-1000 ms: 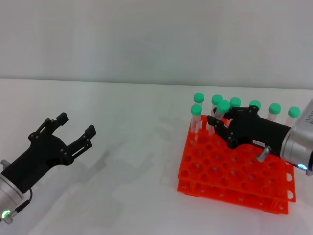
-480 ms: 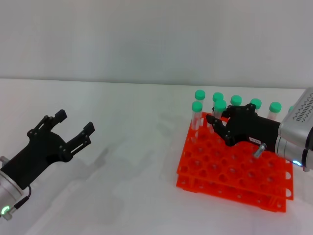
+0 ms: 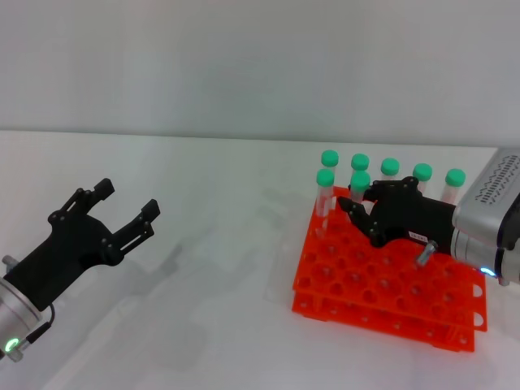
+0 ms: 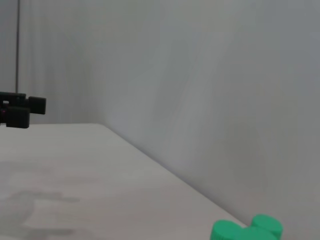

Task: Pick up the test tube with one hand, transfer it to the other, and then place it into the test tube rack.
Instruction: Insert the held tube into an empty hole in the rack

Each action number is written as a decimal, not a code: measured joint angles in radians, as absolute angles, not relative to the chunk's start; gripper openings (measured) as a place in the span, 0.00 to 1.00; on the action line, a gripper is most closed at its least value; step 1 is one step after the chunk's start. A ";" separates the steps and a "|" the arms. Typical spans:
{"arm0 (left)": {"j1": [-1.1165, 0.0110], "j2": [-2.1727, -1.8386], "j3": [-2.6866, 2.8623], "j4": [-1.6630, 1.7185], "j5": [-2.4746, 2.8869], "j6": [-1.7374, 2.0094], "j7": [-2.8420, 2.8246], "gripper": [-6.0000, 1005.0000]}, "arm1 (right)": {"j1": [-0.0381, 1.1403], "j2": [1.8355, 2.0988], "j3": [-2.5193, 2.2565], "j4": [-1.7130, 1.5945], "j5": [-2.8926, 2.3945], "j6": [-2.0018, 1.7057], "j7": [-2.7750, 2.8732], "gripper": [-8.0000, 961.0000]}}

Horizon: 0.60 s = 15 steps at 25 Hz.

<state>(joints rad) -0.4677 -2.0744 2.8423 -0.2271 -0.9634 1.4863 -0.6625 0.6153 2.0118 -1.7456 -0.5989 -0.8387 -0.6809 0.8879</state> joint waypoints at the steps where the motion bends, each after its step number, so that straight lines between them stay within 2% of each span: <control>1: -0.468 -2.075 2.842 -0.227 -0.963 1.486 -0.664 0.87 | 0.618 2.012 -1.746 -0.597 -0.843 -0.681 0.890 0.22; 15: -0.459 -2.079 2.842 -0.218 -0.960 1.494 -0.666 0.87 | 0.622 2.013 -1.751 -0.597 -0.851 -0.679 0.894 0.22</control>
